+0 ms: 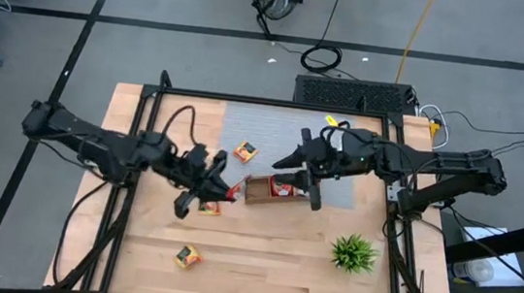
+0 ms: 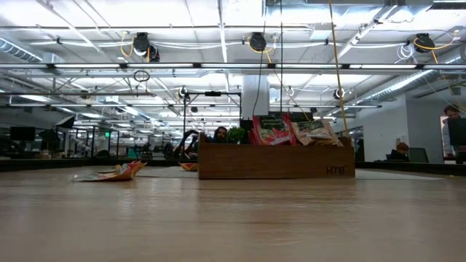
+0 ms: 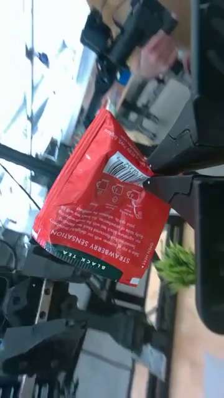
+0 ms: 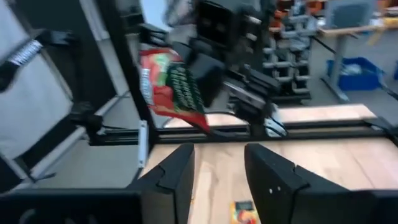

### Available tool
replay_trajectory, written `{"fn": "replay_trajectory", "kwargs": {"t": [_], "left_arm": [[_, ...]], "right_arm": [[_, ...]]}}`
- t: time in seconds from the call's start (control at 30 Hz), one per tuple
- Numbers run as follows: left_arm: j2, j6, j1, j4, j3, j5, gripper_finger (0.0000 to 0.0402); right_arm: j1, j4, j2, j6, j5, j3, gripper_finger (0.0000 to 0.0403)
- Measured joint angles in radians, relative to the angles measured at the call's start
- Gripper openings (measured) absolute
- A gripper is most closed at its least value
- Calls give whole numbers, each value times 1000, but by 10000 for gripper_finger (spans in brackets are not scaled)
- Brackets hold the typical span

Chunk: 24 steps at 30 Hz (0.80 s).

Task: Pick & Place Tea
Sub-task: Put the red tea bag into the middle section of the wooden organizer

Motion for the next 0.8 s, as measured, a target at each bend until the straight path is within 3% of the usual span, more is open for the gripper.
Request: {"fn": "replay_trajectory", "kwargs": {"t": [0.1,0.47,0.6,0.8], "left_arm": [[55,-39,52,80,7,102,4],[245,-58,168,22,231,363,4],[261,-48,186,-85,265,384,4],[243,-35,196,-83,267,392,4]], "right_arm": [[-9,28,6,-32,-47,0,143],[-9,82,21,-45,-127,-1,162],[-8,84,14,-12,-137,0,136],[-7,79,4,12,-175,0,71]]}}
